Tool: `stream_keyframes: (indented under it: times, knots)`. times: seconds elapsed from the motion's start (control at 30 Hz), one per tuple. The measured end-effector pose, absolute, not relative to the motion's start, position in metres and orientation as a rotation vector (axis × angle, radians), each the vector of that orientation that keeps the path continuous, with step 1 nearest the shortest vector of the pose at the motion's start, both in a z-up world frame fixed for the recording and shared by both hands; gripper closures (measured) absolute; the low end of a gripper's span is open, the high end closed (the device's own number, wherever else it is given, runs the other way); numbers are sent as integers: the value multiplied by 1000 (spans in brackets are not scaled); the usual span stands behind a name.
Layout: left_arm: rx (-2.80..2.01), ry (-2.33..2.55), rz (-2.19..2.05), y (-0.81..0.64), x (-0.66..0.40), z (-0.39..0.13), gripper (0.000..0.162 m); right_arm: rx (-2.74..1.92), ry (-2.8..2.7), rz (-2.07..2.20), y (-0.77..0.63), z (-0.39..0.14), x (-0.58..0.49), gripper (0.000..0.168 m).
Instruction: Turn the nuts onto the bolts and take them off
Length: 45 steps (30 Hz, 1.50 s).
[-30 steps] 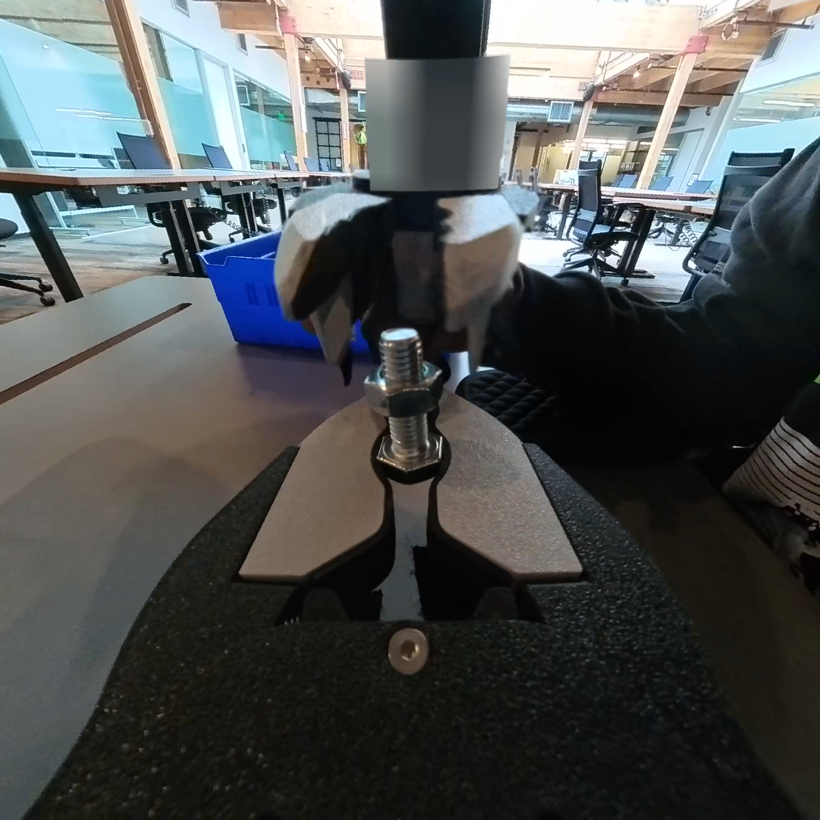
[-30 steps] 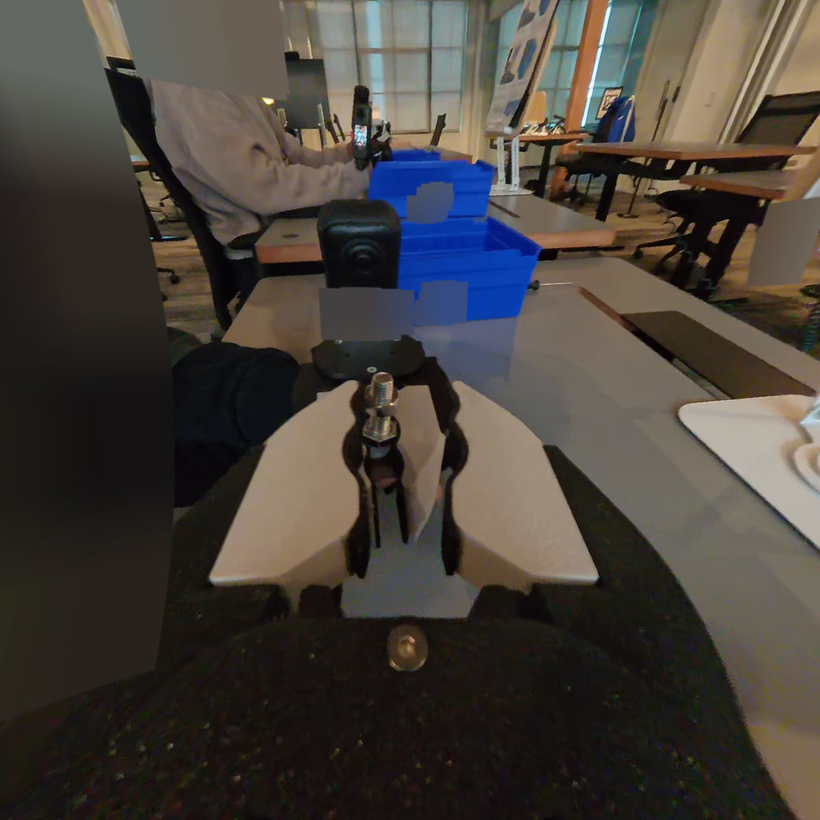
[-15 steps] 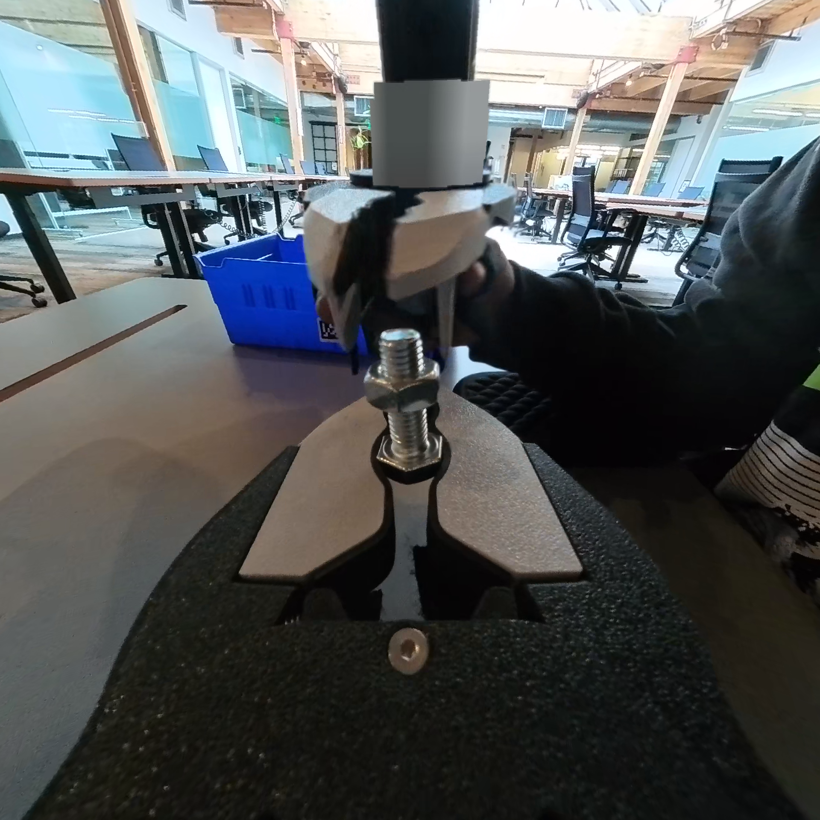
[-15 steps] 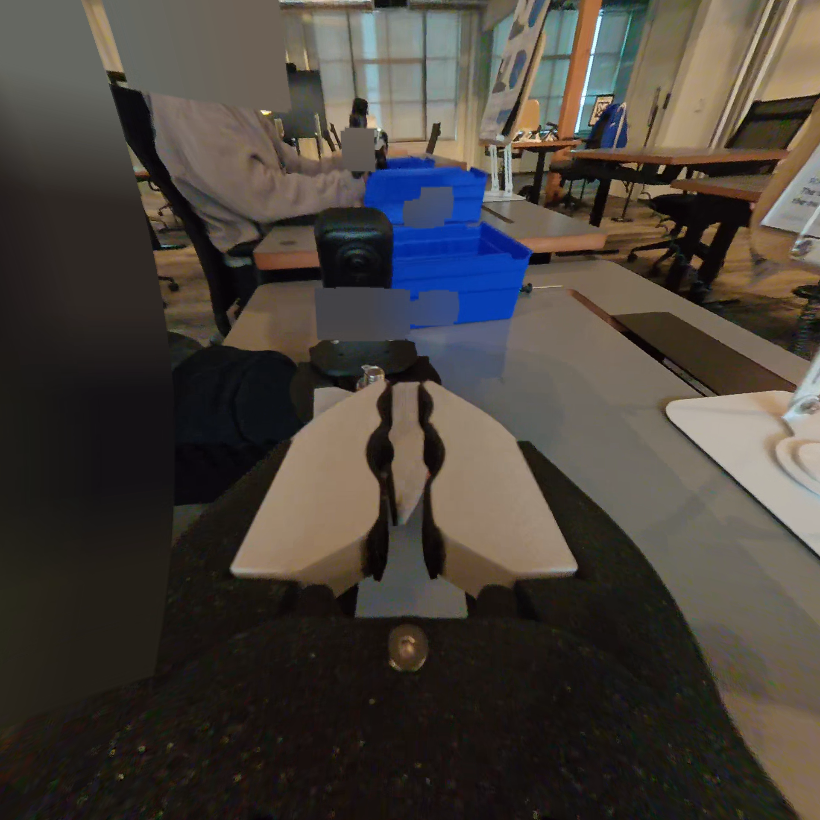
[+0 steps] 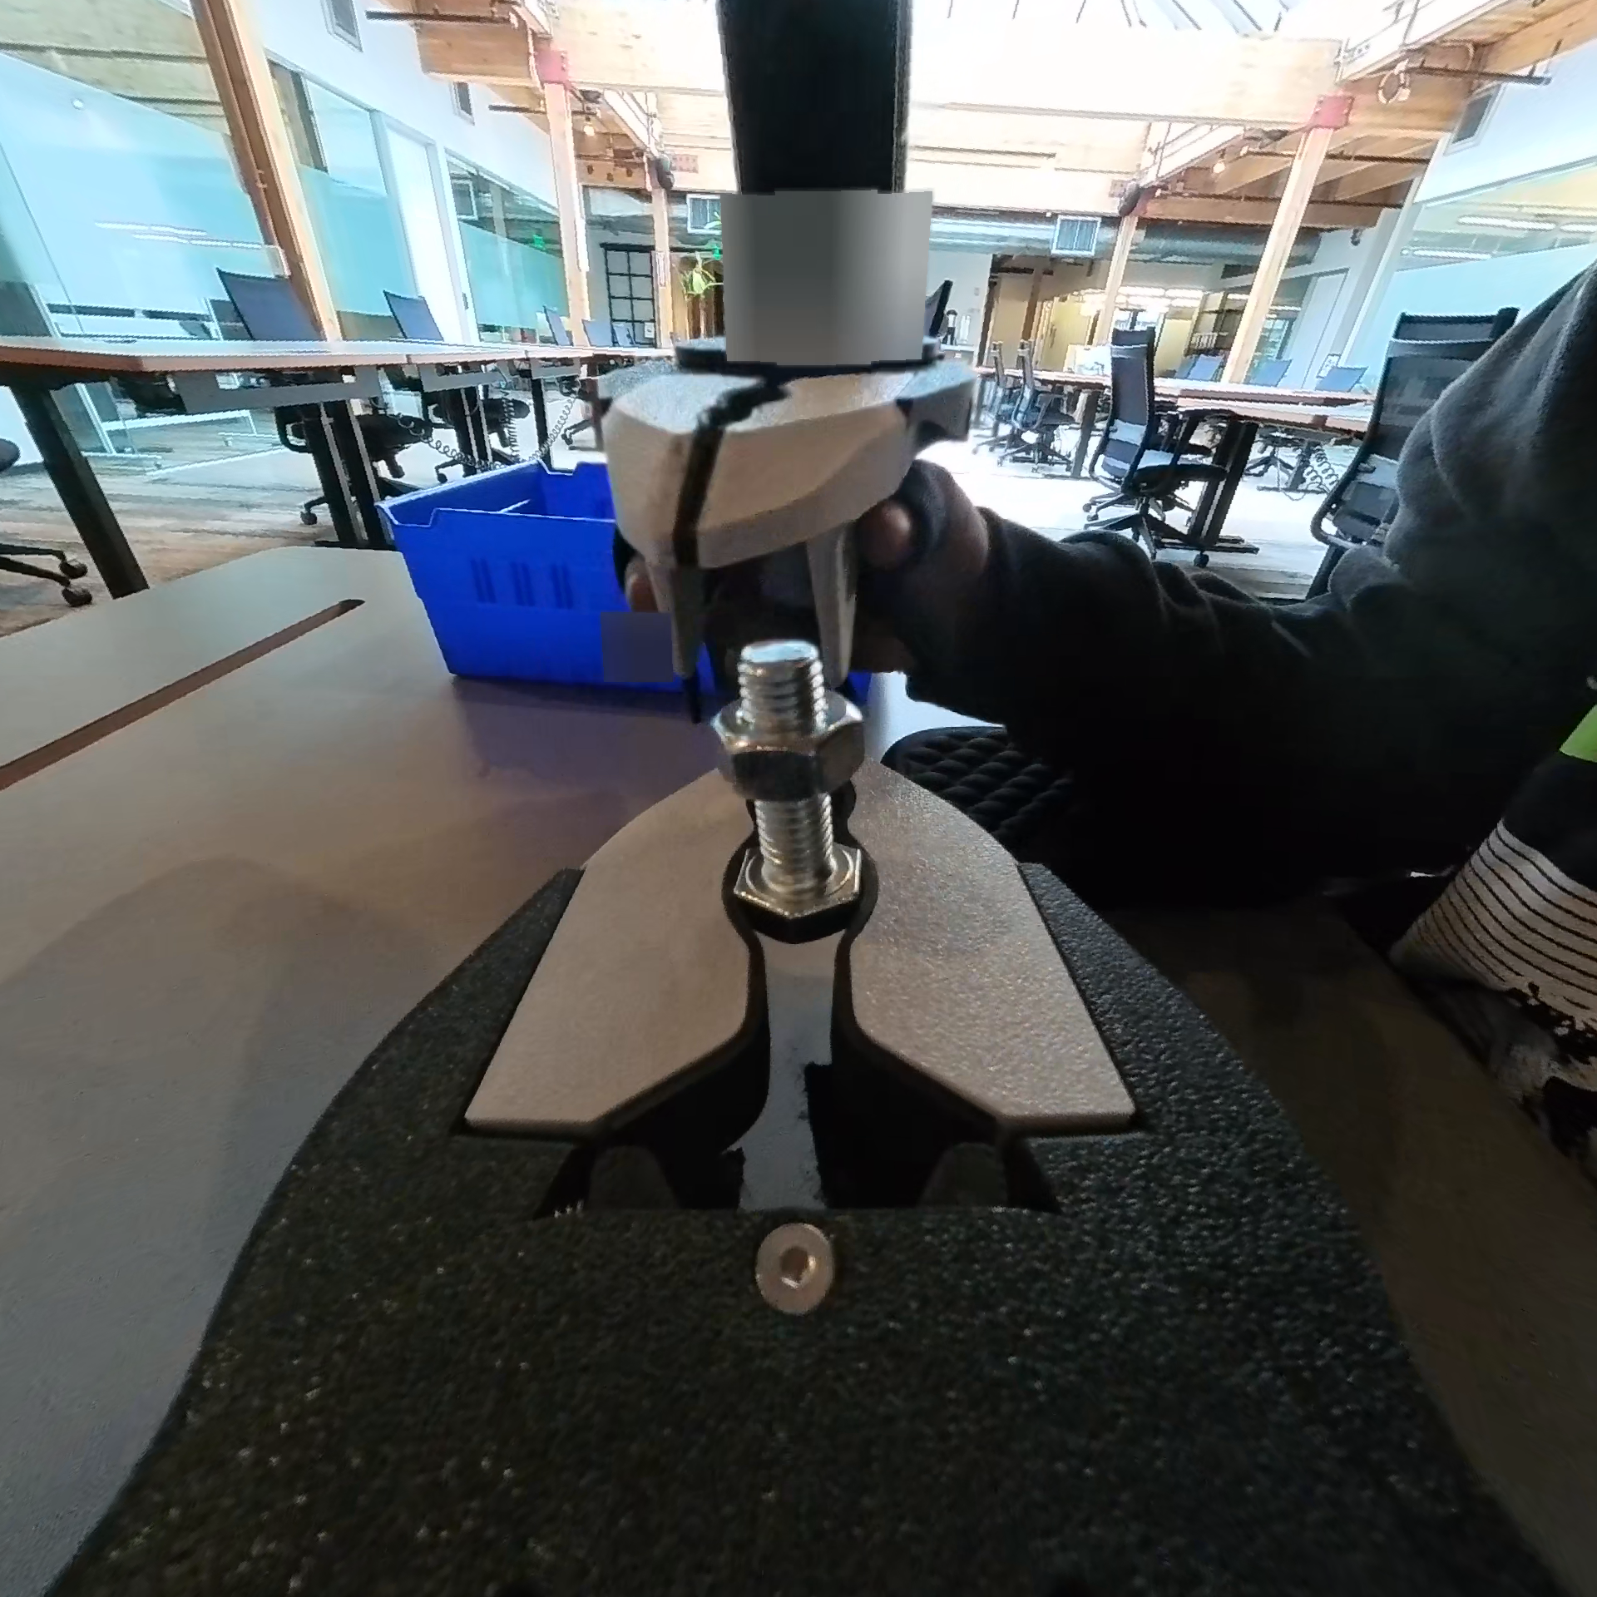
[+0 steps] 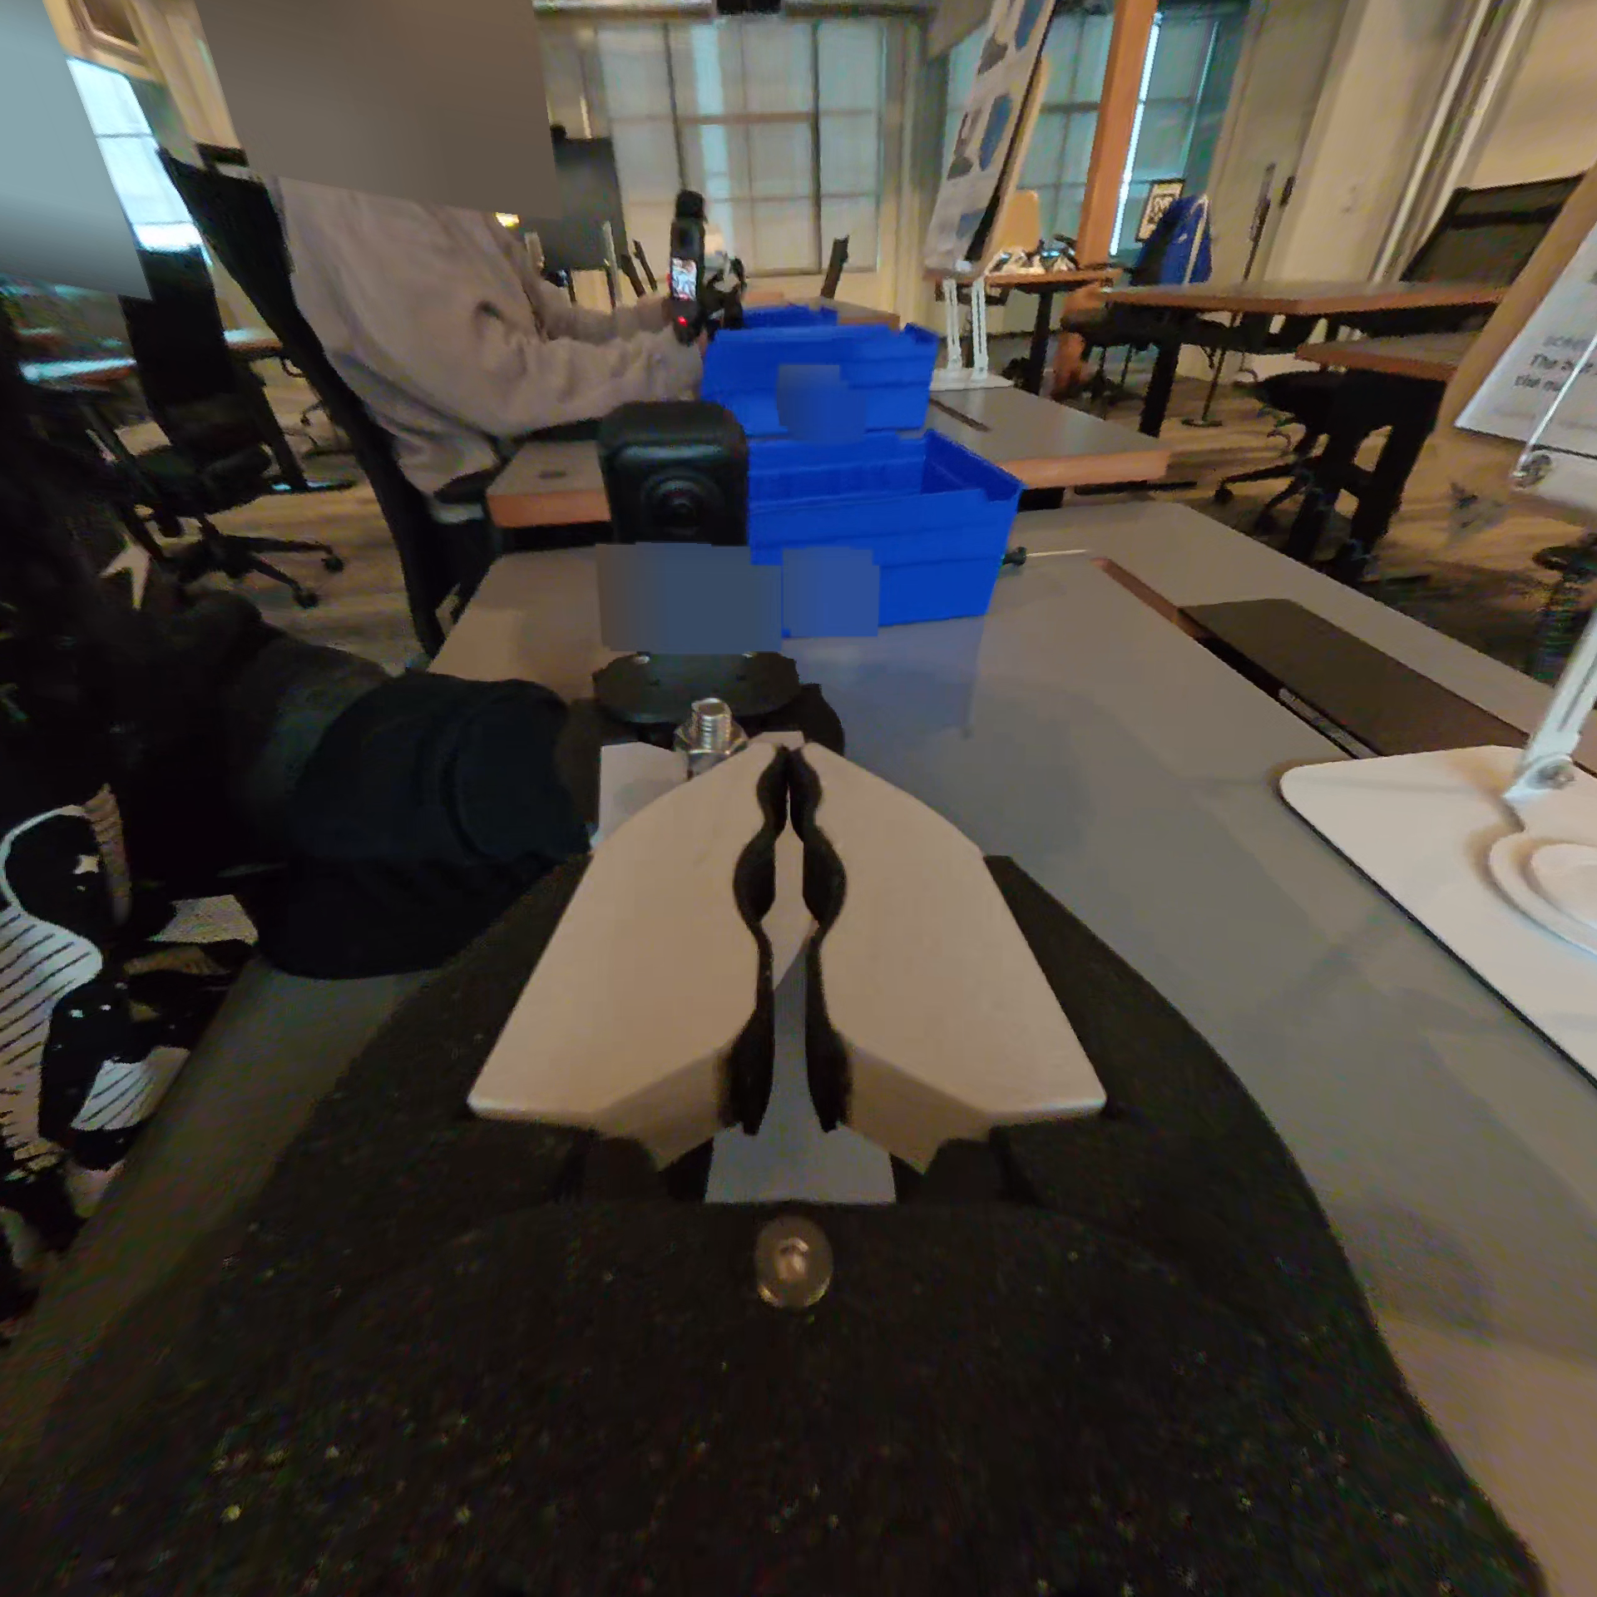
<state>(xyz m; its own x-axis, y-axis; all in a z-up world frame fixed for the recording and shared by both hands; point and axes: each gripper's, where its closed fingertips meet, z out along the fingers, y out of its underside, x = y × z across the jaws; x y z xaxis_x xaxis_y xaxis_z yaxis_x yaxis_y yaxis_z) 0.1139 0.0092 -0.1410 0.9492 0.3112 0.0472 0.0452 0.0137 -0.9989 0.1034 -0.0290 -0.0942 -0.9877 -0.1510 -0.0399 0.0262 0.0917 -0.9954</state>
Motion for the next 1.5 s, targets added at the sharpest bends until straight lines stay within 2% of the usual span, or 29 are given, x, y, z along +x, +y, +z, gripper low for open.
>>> stream_keyframes:
  times: [0.03, 0.17, 0.23, 0.43, 0.47, 0.53, 0.6, 0.67, 0.83, 0.93, 1.03, 1.07, 1.1, 1.13, 1.17, 1.27, 1.37, 1.47, 1.5]
  knots:
    - [-1549, -285, 209, 9, 114, -141, 151, -139, 2213, -2027, -31, -94, 106, 168]
    - [-1555, -285, 211, 10, 114, -142, 151, -183, 2244, -1942, -48, -106, 121, 130]
    - [-1558, -285, 213, 10, 114, -142, 151, -167, 2259, -1927, -56, -110, 124, 124]
    - [-1560, -281, 212, 11, 114, -143, 154, -145, 2289, -1911, -55, -114, 120, 131]
    - [-1553, -285, 209, 10, 114, -142, 151, -147, 2290, -1905, -50, -113, 117, 136]
    - [-1538, -283, 209, 8, 114, -139, 151, -108, 2283, -1955, -40, -107, 106, 162]
    - [-1547, -283, 213, 9, 114, -140, 151, -89, 2248, -1997, -33, -101, 101, 165]
    - [-1553, -279, 208, 10, 115, -141, 151, -117, 2233, -1997, -35, -100, 106, 159]
    - [-1560, -277, 209, 11, 115, -142, 150, -190, 2231, -1913, -54, -110, 127, 127]
    - [-1560, -273, 207, 11, 116, -142, 151, -165, 2228, -1903, -59, -112, 128, 127]
    - [-1562, -268, 204, 12, 116, -142, 154, -134, 2240, -1908, -56, -112, 122, 133]
    - [-1559, -271, 204, 11, 116, -142, 151, -149, 2241, -1902, -52, -112, 122, 136]
    - [-1553, -276, 203, 10, 115, -141, 151, -162, 2245, -1902, -48, -111, 121, 142]
    - [-1542, -276, 201, 9, 116, -140, 151, -151, 2259, -1920, -44, -109, 116, 160]
    - [-1538, -274, 204, 9, 116, -139, 151, -129, 2266, -1957, -41, -107, 110, 168]
    - [-1554, -272, 207, 10, 116, -141, 151, -137, 2223, -1976, -37, -101, 111, 166]
    - [-1564, -267, 203, 12, 117, -143, 151, -185, 2233, -1942, -46, -105, 121, 145]
    - [-1562, -266, 205, 11, 117, -142, 155, -191, 2231, -1920, -54, -108, 128, 138]
    - [-1563, -266, 205, 11, 117, -143, 150, -188, 2240, -1914, -55, -110, 128, 137]
